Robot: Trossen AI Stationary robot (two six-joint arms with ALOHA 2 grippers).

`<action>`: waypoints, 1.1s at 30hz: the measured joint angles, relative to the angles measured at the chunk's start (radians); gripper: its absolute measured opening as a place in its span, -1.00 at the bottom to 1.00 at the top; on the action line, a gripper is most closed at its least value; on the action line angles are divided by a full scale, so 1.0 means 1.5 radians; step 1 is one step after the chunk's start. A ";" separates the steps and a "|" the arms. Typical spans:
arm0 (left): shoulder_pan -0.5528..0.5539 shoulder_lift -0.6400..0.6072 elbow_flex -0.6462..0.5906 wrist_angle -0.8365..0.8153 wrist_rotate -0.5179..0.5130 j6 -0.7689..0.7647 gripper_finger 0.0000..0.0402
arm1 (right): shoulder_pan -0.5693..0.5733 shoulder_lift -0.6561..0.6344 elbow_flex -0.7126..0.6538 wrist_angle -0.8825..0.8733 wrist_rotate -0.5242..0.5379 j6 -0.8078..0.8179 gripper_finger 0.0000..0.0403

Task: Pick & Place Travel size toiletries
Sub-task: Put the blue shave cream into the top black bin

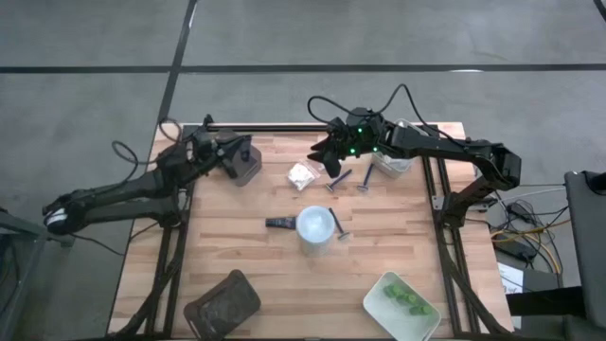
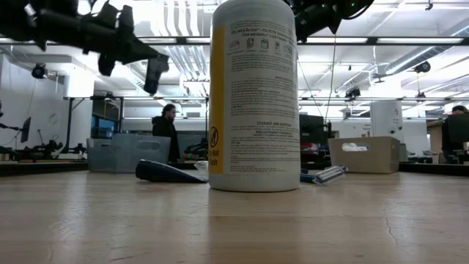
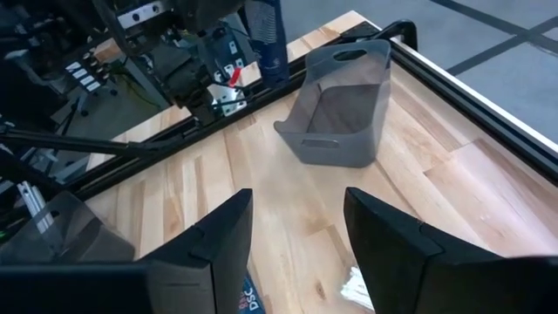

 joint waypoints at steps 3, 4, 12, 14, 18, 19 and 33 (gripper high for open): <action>0.000 -0.029 -0.041 0.023 -0.003 -0.002 -0.98 | -0.001 0.000 0.000 0.000 0.000 0.000 -0.09; 0.000 -0.036 -0.049 0.023 -0.007 -0.002 -0.98 | -0.001 0.000 0.000 0.000 0.000 0.000 -0.08; 0.000 -0.036 -0.080 0.021 -0.111 0.050 -0.97 | -0.001 0.000 0.000 0.000 0.000 0.000 -0.18; 0.001 -0.028 -0.090 0.022 -0.139 0.052 -0.98 | -0.001 0.000 0.000 0.000 0.000 0.000 -0.21; 0.001 -0.005 -0.112 0.044 -0.147 0.042 -0.97 | 0.000 0.000 0.000 0.000 0.000 0.000 -0.29; 0.001 0.002 -0.116 0.051 -0.148 0.040 -0.97 | 0.000 0.000 -0.001 0.000 0.000 0.000 -0.30; 0.043 0.165 -0.170 0.225 -0.148 0.073 -0.98 | 0.000 0.000 -0.001 0.000 0.000 0.003 -0.46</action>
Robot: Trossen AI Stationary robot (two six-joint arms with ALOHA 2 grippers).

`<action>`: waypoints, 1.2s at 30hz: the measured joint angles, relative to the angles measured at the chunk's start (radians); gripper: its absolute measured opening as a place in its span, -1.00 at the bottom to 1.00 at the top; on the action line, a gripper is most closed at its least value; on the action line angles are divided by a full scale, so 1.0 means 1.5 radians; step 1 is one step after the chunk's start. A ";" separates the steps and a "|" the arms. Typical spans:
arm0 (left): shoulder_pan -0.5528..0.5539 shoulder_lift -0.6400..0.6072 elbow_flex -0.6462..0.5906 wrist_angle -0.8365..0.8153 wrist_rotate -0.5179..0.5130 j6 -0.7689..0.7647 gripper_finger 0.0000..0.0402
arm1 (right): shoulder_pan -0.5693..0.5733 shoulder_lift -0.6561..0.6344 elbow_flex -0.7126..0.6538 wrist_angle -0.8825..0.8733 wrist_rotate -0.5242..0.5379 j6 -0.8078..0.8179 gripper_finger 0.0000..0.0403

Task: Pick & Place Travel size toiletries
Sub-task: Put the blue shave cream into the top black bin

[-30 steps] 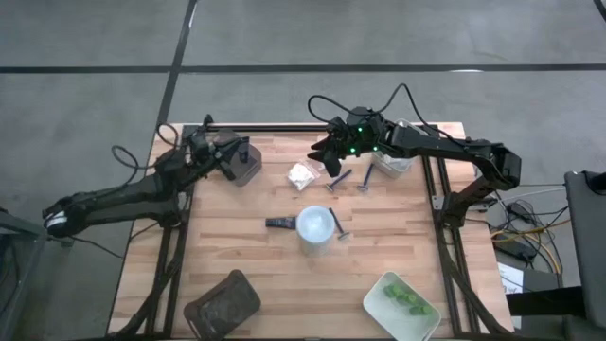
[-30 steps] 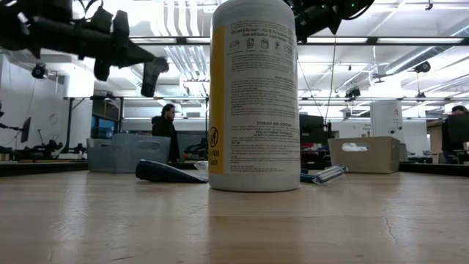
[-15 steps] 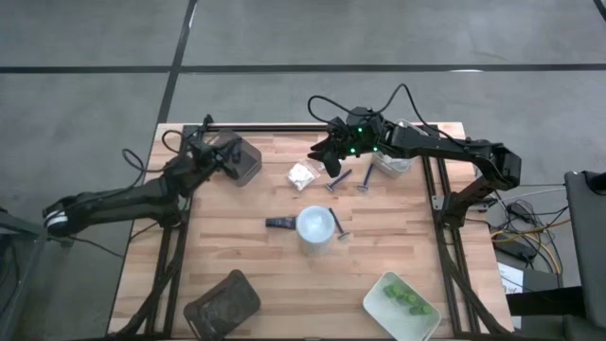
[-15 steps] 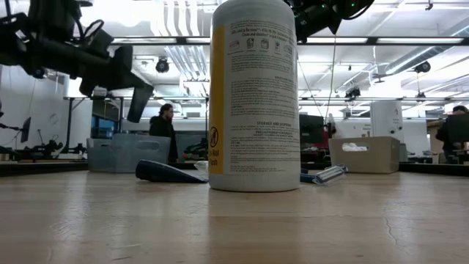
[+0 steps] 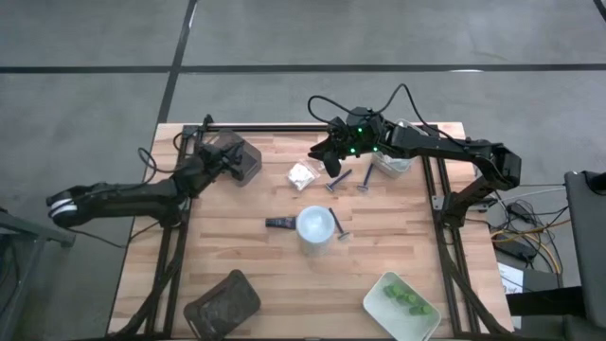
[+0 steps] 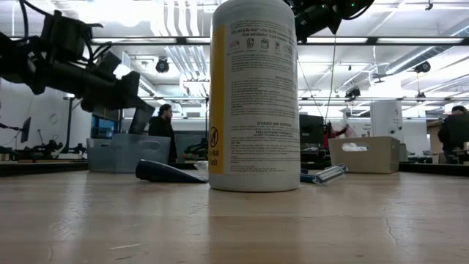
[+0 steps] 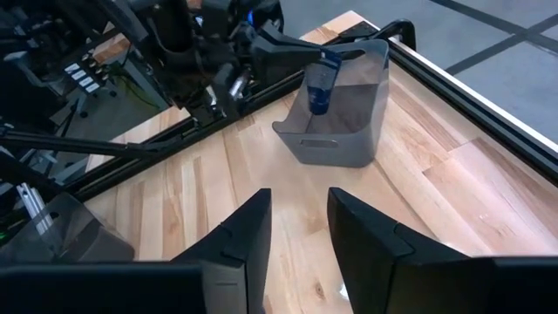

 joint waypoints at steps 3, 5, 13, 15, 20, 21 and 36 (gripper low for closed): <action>0.010 0.038 -0.003 0.030 0.000 0.001 -0.98 | 0.000 0.000 0.000 0.000 0.000 0.000 -0.49; 0.017 0.063 -0.004 0.052 0.000 0.007 -0.96 | 0.000 0.000 0.000 0.000 0.000 0.002 -0.51; 0.039 0.169 -0.004 0.200 0.036 0.024 -0.97 | 0.000 0.000 0.000 0.001 0.005 0.035 -0.62; 0.043 0.196 -0.004 0.232 0.052 0.028 -0.97 | 0.000 0.000 0.000 0.002 0.005 0.035 -0.64; 0.050 0.258 -0.004 0.296 0.105 0.037 -0.97 | 0.000 0.000 0.000 0.001 0.005 0.035 -0.71; 0.051 0.270 -0.004 0.318 0.116 0.041 -0.98 | 0.000 0.000 0.000 0.002 0.005 0.035 -0.72; 0.055 0.412 0.058 0.383 0.201 0.094 -0.95 | 0.000 0.000 0.000 0.001 0.005 0.035 -0.62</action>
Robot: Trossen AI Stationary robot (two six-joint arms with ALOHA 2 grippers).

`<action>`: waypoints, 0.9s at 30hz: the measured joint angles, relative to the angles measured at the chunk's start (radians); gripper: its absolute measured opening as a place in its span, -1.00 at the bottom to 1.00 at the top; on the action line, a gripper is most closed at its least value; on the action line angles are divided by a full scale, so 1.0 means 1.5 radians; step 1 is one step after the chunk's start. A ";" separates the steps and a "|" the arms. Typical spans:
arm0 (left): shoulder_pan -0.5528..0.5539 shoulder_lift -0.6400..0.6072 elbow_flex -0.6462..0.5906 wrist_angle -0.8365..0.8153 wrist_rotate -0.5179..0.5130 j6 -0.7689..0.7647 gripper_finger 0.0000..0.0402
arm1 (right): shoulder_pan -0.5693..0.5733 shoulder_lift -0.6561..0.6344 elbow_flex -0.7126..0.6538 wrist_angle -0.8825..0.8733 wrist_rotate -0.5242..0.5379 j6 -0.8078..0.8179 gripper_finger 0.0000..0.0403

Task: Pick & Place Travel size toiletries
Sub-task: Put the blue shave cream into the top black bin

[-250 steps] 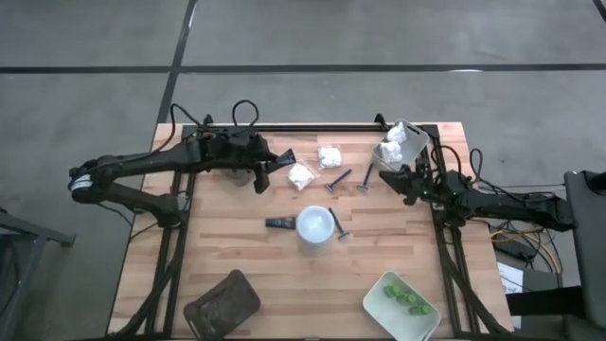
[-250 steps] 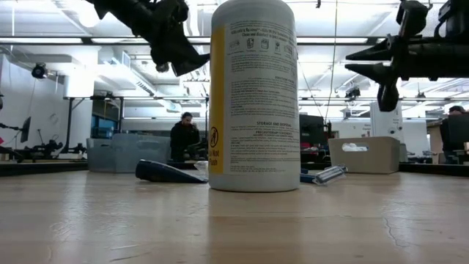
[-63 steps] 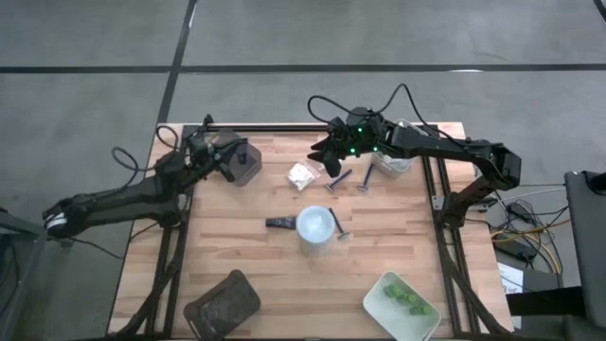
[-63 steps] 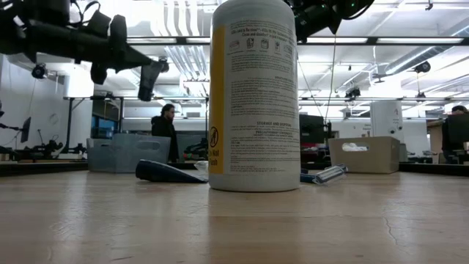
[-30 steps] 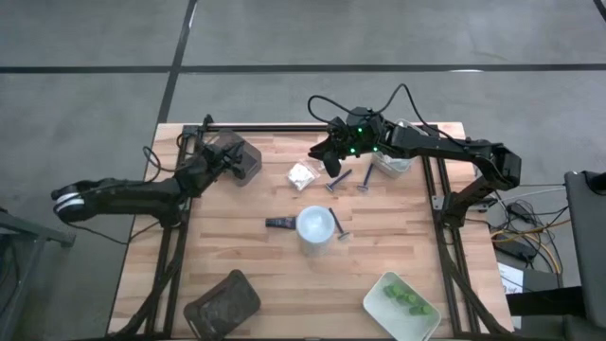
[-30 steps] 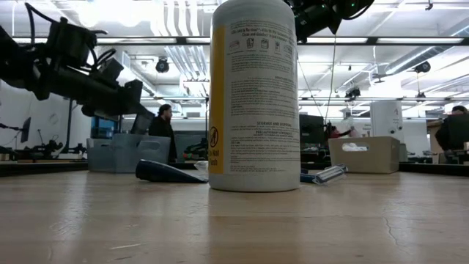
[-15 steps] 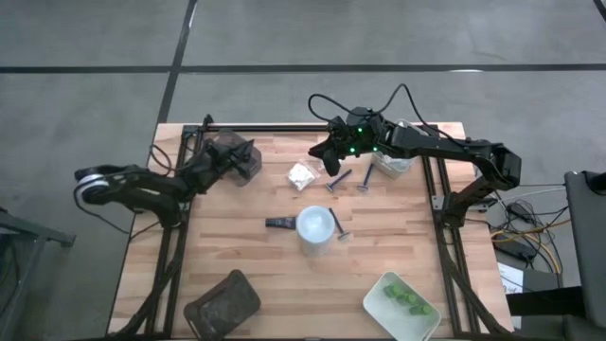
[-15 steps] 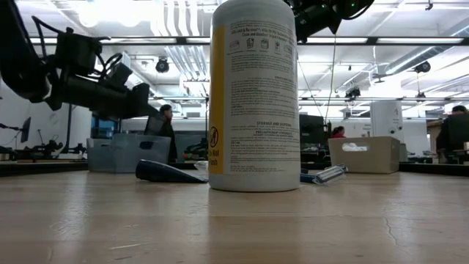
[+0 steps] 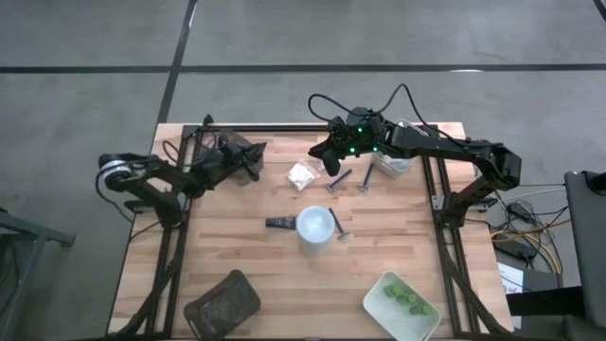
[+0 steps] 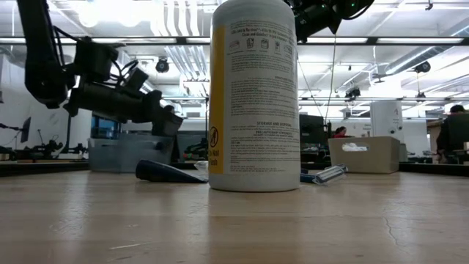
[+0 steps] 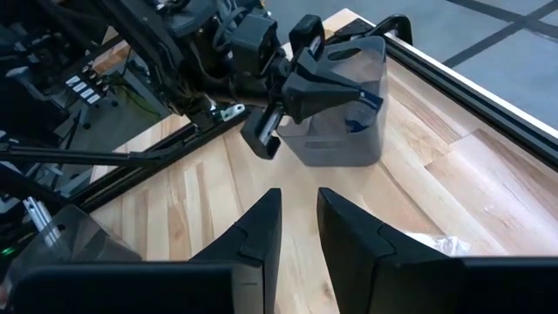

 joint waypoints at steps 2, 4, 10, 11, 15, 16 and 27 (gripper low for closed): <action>0.000 0.011 0.007 0.000 0.001 0.000 -0.95 | 0.000 0.000 0.000 0.000 0.000 0.000 -0.59; 0.000 0.021 0.013 0.000 0.004 0.000 -0.95 | 0.000 0.000 0.000 0.000 0.000 0.000 -0.58; 0.000 0.032 0.025 -0.002 0.004 -0.001 -0.94 | 0.000 0.000 0.000 0.000 0.000 0.000 -0.53; 0.000 0.033 0.025 -0.003 0.004 -0.001 -0.94 | 0.000 0.000 0.000 0.000 0.000 0.000 -0.53; 0.000 0.035 0.023 -0.003 0.004 -0.001 -0.94 | 0.000 0.000 0.000 0.000 0.002 0.000 -0.51; 0.000 0.035 0.023 -0.005 0.004 -0.002 -0.94 | 0.000 0.000 0.000 0.000 0.003 0.000 -0.51; 0.000 0.035 0.019 -0.032 0.003 -0.010 -0.71 | 0.000 0.001 0.000 0.001 0.037 0.000 -0.50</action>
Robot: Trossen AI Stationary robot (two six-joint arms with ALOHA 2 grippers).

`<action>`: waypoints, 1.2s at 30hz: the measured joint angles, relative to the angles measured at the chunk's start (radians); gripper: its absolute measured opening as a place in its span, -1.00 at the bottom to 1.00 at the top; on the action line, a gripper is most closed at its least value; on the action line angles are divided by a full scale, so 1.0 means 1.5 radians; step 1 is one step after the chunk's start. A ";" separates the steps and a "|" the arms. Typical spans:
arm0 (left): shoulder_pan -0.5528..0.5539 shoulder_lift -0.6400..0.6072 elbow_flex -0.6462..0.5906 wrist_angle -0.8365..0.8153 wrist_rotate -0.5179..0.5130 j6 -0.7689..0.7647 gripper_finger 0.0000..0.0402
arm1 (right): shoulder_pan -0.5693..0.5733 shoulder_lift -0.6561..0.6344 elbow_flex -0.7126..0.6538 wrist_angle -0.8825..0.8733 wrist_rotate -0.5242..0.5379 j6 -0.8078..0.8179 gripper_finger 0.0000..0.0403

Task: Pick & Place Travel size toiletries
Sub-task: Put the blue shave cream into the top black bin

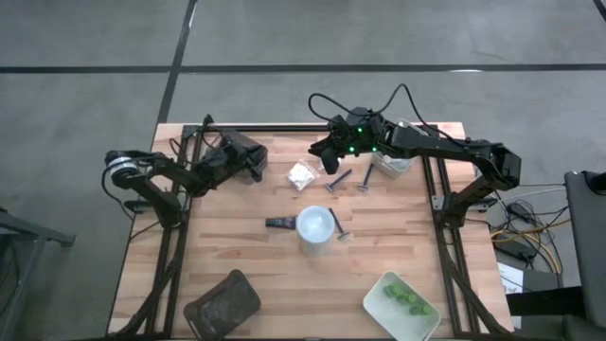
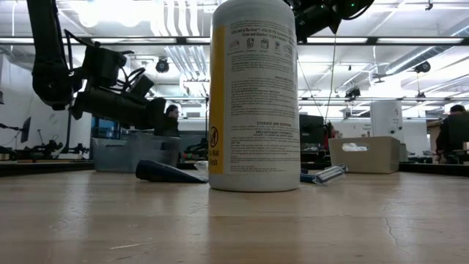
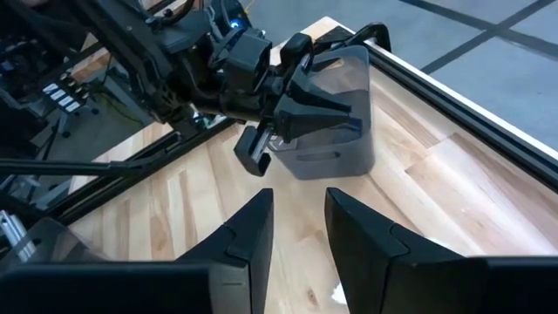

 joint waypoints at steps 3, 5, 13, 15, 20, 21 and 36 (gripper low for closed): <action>0.000 0.000 0.000 0.001 0.000 0.000 -0.63 | 0.000 0.000 0.000 0.000 0.000 0.000 -0.54; 0.000 0.000 0.000 0.001 0.000 -0.001 -0.60 | 0.000 0.000 0.000 0.000 0.000 0.000 -0.58; 0.000 -0.050 0.000 0.001 0.001 -0.013 -0.58 | -0.001 0.000 0.000 0.002 0.000 0.000 -0.72; 0.000 -0.071 0.000 0.000 0.002 -0.016 -0.58 | -0.001 0.000 0.000 0.002 0.000 0.000 -0.74; 0.000 -0.135 0.000 -0.017 0.009 -0.047 -0.58 | 0.000 0.000 0.000 0.002 0.000 -0.003 -0.78; 0.000 -0.149 0.001 -0.031 0.015 -0.057 -0.58 | 0.000 0.000 0.000 0.002 0.000 -0.003 -0.79; -0.049 -0.296 0.229 -0.685 0.270 -0.063 -0.58 | 0.000 0.000 0.000 0.000 -0.001 -0.001 -0.59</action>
